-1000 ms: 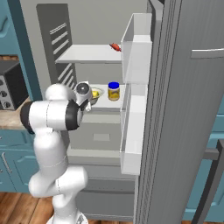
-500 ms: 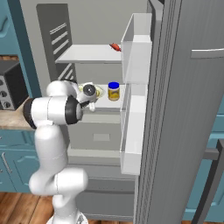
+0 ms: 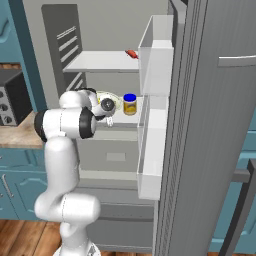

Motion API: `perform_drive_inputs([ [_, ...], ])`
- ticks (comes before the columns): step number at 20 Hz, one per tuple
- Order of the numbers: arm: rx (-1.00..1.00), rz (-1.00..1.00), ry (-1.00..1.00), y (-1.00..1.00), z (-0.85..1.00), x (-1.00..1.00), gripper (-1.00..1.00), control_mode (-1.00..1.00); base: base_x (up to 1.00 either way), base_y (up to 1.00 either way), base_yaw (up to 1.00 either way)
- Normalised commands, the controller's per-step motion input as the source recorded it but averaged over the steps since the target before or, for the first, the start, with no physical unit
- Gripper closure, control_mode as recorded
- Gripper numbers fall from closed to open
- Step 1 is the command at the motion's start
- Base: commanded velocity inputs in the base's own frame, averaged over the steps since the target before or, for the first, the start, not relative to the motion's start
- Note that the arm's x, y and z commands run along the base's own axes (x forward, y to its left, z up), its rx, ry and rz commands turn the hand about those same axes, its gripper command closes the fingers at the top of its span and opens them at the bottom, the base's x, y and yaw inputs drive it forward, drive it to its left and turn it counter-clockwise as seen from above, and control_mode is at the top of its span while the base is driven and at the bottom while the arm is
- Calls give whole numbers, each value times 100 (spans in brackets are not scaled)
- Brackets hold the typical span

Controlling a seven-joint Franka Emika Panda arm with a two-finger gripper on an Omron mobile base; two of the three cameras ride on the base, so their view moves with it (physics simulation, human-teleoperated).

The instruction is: Pick the chicken drumstick and corn from their plates and place them in the bowl. Then put the bowl in the fridge.

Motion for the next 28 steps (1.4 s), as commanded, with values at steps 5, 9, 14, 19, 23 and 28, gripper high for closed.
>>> perform_drive_inputs([
  [5, 0, 0, 0, 16, 2, 40, 100, -100, 0, 0, 0],
  [9, 0, 0, 3, 19, 7, 34, -100, -100, 0, 0, 0],
  [14, 0, 0, 0, 7, 26, 15, -100, -100, 0, 0, 0],
  [19, 0, 0, 0, 6, 41, 1, -100, -100, 0, 0, 0],
  [23, 0, 0, 1, 2, 26, -14, -100, -100, 0, 0, 0],
  [28, 0, 0, 1, 2, 31, -27, -100, -100, 0, 0, 0],
])
